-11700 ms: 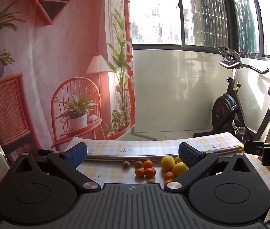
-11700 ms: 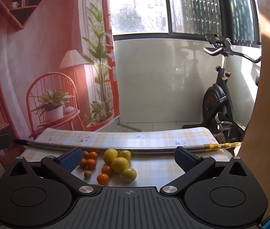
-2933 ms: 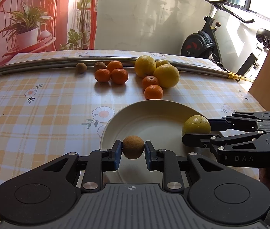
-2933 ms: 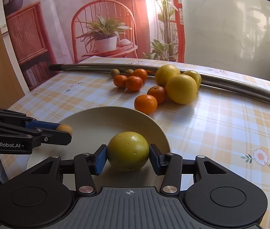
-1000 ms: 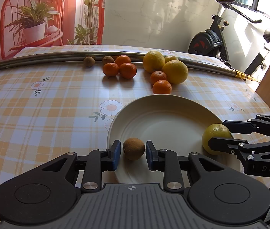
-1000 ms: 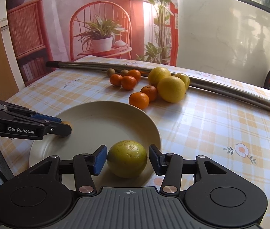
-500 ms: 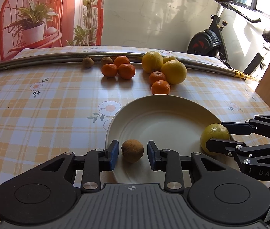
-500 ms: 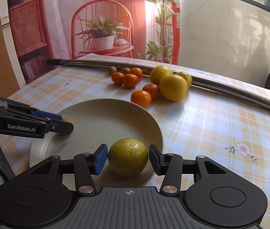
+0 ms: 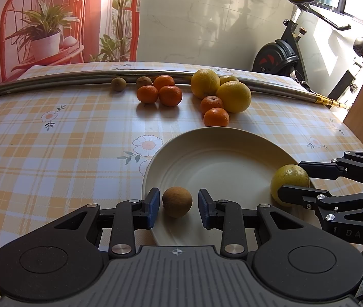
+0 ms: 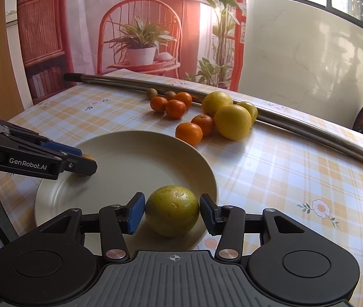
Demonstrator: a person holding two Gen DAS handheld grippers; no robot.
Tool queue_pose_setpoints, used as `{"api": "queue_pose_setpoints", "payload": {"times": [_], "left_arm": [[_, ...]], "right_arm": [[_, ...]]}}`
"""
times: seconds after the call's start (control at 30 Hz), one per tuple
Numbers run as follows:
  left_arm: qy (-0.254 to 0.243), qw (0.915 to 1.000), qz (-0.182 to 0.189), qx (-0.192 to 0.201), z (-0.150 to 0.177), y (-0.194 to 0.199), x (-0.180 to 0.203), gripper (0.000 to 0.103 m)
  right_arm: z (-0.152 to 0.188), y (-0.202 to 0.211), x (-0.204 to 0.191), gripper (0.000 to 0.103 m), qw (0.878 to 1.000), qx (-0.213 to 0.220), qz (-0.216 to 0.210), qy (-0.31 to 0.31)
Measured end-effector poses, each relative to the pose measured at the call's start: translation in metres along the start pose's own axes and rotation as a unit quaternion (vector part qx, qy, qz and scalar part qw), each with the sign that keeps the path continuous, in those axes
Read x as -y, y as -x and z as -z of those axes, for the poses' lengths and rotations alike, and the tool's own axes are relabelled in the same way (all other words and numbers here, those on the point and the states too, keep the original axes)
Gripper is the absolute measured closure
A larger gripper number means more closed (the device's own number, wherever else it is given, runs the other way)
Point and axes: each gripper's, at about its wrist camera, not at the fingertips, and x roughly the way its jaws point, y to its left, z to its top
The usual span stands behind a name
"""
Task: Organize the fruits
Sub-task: 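Withdraw both tools from the plate back toward the fruit pile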
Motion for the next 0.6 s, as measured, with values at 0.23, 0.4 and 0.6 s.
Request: {"api": "queue_pose_setpoints", "payload": {"times": [0.23,0.4,0.6], "left_arm": [[0.000,1.0000,0.000,0.000,0.0002,0.0002,-0.0005,0.068],[0.004,1.0000,0.000,0.000,-0.0001,0.0002,-0.0015,0.068],[0.008,0.9999,-0.002,0.007,-0.0008,0.0020,-0.0021,0.067]], "right_arm": [[-0.0002,-0.0001,0.0020,0.059,1.000,-0.001,0.002,-0.002],[-0.0004,-0.0002,0.0033,0.059,1.000,-0.002,0.003,-0.005],[0.0008,0.0018,0.0096,0.058,0.999,0.002,-0.011,-0.032]]}}
